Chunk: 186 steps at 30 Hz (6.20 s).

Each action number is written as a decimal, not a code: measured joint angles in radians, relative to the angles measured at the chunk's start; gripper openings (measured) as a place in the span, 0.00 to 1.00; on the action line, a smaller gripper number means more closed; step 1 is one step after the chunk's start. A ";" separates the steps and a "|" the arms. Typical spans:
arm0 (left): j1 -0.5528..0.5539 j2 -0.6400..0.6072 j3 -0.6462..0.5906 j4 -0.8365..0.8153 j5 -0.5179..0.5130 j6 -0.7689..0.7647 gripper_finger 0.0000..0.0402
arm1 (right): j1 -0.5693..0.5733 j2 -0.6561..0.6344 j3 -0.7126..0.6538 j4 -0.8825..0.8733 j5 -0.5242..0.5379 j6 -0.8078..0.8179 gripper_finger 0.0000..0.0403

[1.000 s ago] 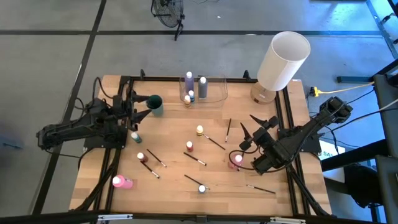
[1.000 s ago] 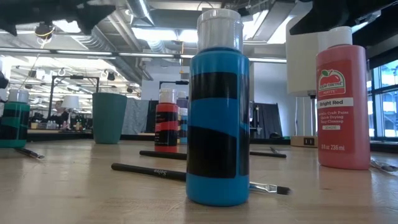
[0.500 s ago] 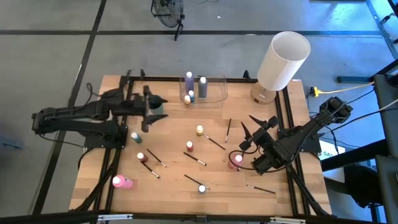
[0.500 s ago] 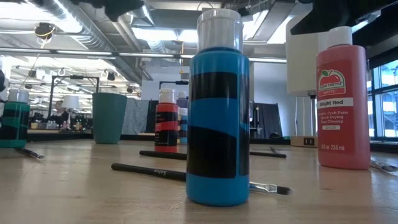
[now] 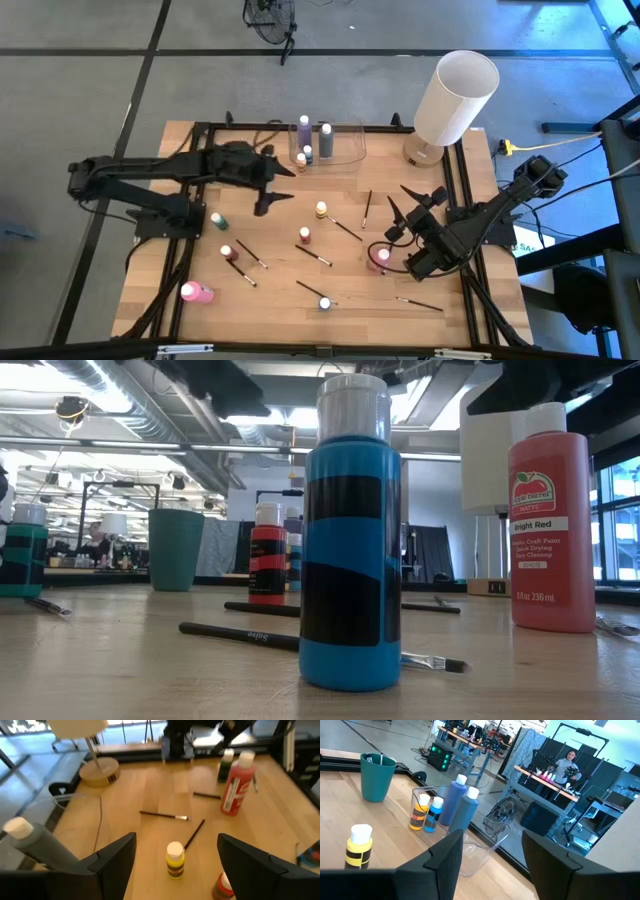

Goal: Pick & Place Paint Supplies
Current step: Put the yellow paint bottle into the transparent bin

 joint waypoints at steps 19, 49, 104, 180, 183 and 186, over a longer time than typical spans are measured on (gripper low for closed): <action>0.000 0.364 0.000 0.239 0.002 0.054 0.68 | 0.000 0.000 0.000 0.011 -0.002 0.000 0.51; -0.017 0.493 -0.002 0.337 0.105 0.061 0.68 | 0.000 0.000 0.000 0.012 -0.008 0.000 0.51; -0.018 0.559 -0.001 0.372 0.027 0.114 0.68 | 0.000 0.000 0.000 0.020 -0.008 -0.001 0.51; -0.018 0.600 0.000 0.421 -0.007 0.111 0.37 | 0.000 0.000 0.000 0.024 -0.008 -0.001 0.51; -0.018 0.600 0.000 0.426 -0.007 0.111 0.30 | 0.000 0.000 0.000 0.025 -0.008 -0.001 0.51; -0.018 0.600 0.000 0.425 -0.007 0.110 0.28 | 0.000 0.000 0.000 0.026 -0.008 -0.001 0.51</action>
